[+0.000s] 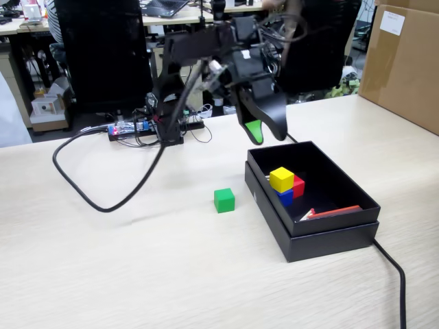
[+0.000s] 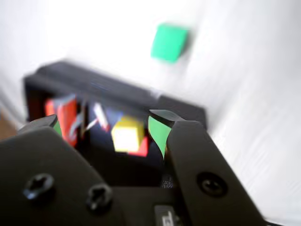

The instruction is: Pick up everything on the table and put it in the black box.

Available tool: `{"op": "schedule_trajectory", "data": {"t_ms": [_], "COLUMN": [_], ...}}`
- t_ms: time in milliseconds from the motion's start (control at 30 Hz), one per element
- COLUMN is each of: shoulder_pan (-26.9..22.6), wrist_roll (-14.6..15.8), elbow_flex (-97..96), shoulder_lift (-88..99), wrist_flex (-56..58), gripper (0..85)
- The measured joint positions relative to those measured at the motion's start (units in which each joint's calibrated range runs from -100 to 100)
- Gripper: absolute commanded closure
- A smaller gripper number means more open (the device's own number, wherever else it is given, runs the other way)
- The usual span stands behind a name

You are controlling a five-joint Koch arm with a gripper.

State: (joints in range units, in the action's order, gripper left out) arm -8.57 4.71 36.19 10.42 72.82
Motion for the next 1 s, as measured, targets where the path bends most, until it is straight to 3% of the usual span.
{"op": "schedule_trajectory", "data": {"t_ms": [200,600,667,700,833,1000], "shoulder_pan": [3.2,3.6,3.7,3.8,3.8,3.9], "wrist_roll": [0.0,-0.2,-0.1,-0.2,-0.2,-0.2], "elbow_flex": [-18.0,-18.3,-16.8,-15.1,-12.2,-11.7], "shoulder_lift": [5.6,-16.6,-19.4,-21.2,-24.7,-25.1], "wrist_flex": [0.2,0.0,0.0,-0.1,-0.2,-0.2], "gripper": [40.4,40.8,45.5,54.4,69.3,71.7]}}
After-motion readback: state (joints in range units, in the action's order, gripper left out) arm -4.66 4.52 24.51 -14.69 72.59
